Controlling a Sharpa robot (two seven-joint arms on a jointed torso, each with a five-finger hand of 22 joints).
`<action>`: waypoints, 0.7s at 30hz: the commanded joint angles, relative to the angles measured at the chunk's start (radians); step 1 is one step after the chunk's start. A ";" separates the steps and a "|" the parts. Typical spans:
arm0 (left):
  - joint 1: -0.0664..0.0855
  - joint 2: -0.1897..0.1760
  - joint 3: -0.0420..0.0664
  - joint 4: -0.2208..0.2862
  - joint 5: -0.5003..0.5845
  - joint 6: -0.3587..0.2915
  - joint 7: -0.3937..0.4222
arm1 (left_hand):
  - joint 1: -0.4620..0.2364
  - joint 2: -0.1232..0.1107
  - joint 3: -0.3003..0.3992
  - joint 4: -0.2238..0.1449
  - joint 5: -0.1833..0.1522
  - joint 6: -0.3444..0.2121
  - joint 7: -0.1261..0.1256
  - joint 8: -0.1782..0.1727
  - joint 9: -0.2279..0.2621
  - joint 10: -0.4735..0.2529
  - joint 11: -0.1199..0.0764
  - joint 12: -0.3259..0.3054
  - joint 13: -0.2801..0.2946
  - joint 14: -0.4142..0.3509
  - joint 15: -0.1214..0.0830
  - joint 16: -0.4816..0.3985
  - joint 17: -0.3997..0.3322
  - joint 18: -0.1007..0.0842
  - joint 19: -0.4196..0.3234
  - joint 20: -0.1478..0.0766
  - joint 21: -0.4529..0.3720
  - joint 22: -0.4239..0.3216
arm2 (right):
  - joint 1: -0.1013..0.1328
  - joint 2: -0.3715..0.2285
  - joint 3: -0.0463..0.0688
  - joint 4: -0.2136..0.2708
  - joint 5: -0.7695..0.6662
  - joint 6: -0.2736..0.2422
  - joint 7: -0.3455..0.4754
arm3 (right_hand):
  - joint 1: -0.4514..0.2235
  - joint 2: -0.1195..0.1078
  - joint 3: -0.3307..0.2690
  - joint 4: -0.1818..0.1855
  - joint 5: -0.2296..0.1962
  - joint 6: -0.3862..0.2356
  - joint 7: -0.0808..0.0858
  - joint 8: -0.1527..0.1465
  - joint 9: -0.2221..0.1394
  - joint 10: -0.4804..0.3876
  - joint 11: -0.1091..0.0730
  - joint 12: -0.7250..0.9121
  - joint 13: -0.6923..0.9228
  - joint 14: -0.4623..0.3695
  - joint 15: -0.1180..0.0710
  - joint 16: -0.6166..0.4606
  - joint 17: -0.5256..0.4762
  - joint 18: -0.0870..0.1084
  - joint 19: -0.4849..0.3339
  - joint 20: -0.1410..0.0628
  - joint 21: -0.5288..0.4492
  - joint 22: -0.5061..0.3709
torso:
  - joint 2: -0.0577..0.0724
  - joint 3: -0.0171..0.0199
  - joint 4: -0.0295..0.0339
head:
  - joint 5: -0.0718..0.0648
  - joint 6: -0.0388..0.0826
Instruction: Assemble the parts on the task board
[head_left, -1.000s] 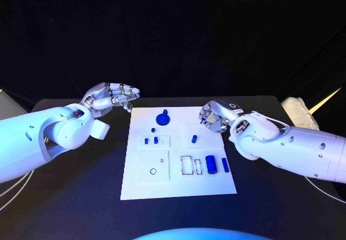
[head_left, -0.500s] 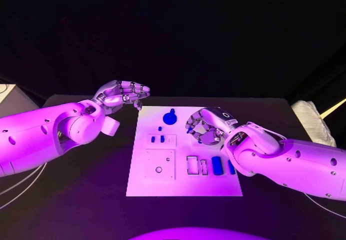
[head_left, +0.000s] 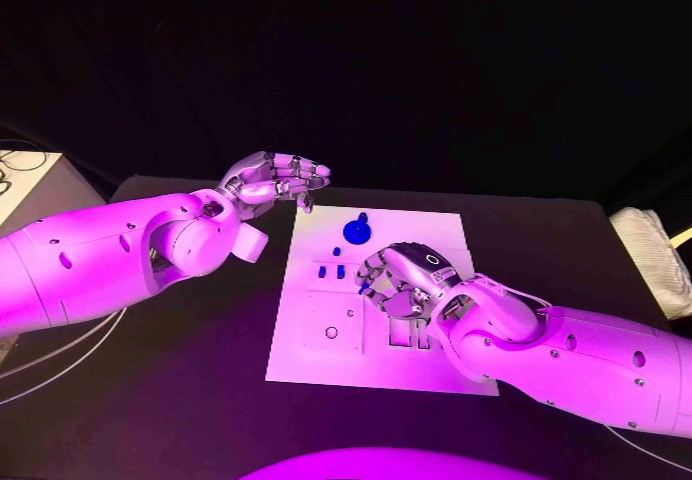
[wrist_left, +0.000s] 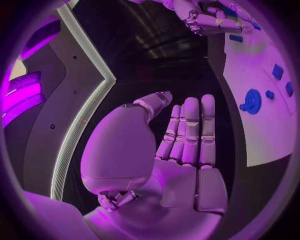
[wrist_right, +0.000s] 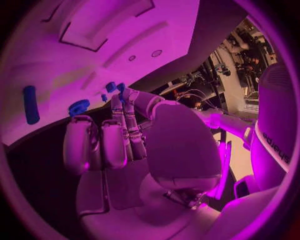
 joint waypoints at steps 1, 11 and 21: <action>0.000 0.005 0.001 0.008 0.017 -0.011 0.020 | 0.003 0.005 0.000 -0.007 0.003 -0.010 0.000 0.007 0.002 -0.006 -0.002 0.005 -0.002 -0.005 0.004 -0.001 -0.002 0.007 0.008 0.001 -0.007 -0.002 | -0.011 0.014 -0.001 -0.010 -0.050 0.027 -0.014 | 0.010 0.020 0.006 0.000 0.004 0.005 0.001 0.002 0.002 0.033 -0.029 0.006 0.006 0.040 -0.007 -0.001 -0.002 -0.019 0.007 -0.001 0.006 0.001 | 0.002 0.0015 0.0004 | 0.011 -0.005; 0.000 0.009 0.001 0.012 0.018 -0.010 0.019 | 0.003 0.005 0.000 -0.007 0.003 -0.010 0.000 0.007 0.002 -0.006 -0.002 0.005 -0.002 -0.005 0.004 -0.001 -0.002 0.007 0.008 0.001 -0.007 -0.002 | -0.028 0.032 -0.005 -0.014 -0.068 0.034 -0.030 | 0.009 0.020 0.006 0.000 0.005 0.004 0.001 0.002 0.002 0.033 -0.029 0.005 0.006 0.039 -0.006 -0.001 -0.003 -0.019 0.008 -0.001 0.008 0.004 | 0.002 0.0024 -0.0010 | 0.024 -0.019; 0.000 0.012 0.001 0.011 0.018 -0.007 0.015 | 0.003 0.005 0.000 -0.007 0.003 -0.010 0.000 0.007 0.002 -0.006 -0.002 0.005 -0.002 -0.005 0.004 -0.001 -0.002 0.007 0.008 0.001 -0.007 -0.002 | -0.041 0.043 -0.007 -0.014 -0.073 0.048 -0.030 | 0.009 0.020 0.006 0.000 0.005 0.004 0.001 0.002 0.002 0.033 -0.029 0.005 0.006 0.039 -0.006 -0.001 -0.003 -0.019 0.008 -0.001 0.008 0.004 | 0.002 0.0024 -0.0013 | 0.031 -0.031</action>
